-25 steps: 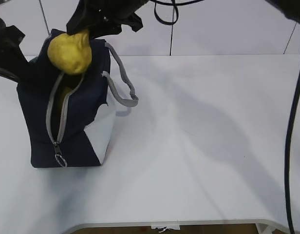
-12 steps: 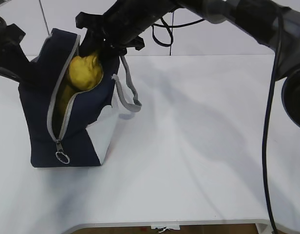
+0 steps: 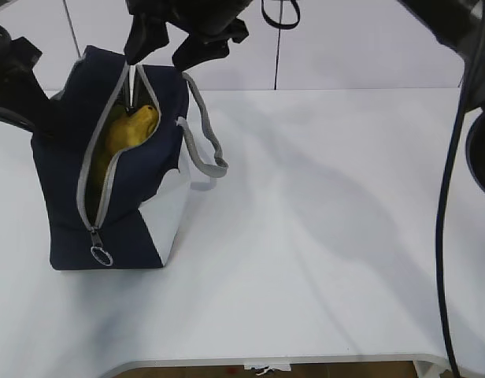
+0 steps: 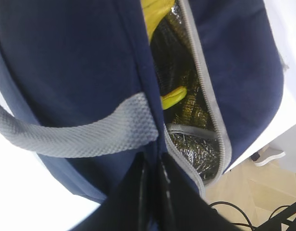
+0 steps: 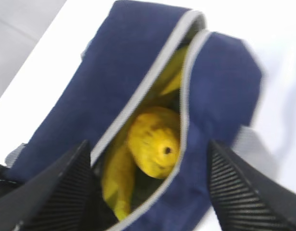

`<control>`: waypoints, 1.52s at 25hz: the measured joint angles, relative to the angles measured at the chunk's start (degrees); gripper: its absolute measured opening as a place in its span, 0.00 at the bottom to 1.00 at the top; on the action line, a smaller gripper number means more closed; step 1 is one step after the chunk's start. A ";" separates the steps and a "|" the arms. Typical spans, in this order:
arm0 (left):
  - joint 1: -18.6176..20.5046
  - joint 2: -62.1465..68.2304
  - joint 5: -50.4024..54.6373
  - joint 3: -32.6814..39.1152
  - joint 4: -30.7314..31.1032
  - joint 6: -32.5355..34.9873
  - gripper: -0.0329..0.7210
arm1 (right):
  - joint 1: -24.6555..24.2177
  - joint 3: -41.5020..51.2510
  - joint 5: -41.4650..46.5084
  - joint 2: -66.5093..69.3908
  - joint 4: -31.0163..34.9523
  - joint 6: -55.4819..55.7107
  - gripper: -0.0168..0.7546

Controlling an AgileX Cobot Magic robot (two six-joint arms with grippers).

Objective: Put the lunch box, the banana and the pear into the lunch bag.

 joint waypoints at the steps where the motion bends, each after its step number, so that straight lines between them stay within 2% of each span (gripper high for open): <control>1: 0.00 0.00 0.00 0.00 0.00 0.00 0.04 | 0.00 -0.10 0.18 -0.26 -1.28 0.93 0.76; 15: 0.00 0.00 0.09 0.00 0.00 0.00 0.04 | -0.12 8.29 0.81 -0.47 -3.51 3.85 0.76; 18: 0.00 0.00 0.09 0.00 0.00 0.00 0.04 | -0.12 8.63 0.81 -0.47 -3.39 3.85 0.63; 21: 0.00 0.00 0.09 0.00 -0.12 0.00 0.04 | -0.12 8.62 0.81 -0.47 -3.41 3.94 0.36; 23: 0.00 0.00 0.37 0.00 -1.16 0.00 0.04 | -0.12 8.62 0.81 -0.47 -3.41 3.94 0.14; 25: 0.00 0.00 0.85 0.00 -3.74 0.17 0.04 | -0.12 8.62 0.81 -0.60 -3.41 3.70 0.05; 28: -0.62 0.09 0.98 0.00 -7.95 1.07 0.04 | -0.12 8.75 0.91 -1.87 -5.18 3.44 0.03; 36: -6.73 0.09 -2.89 0.00 -16.83 1.95 0.04 | -0.12 9.86 2.12 -7.11 -12.76 3.34 0.03; 38: -8.08 0.09 -4.55 0.00 -18.37 2.04 0.04 | -0.12 14.23 2.12 -10.67 -15.81 3.45 0.03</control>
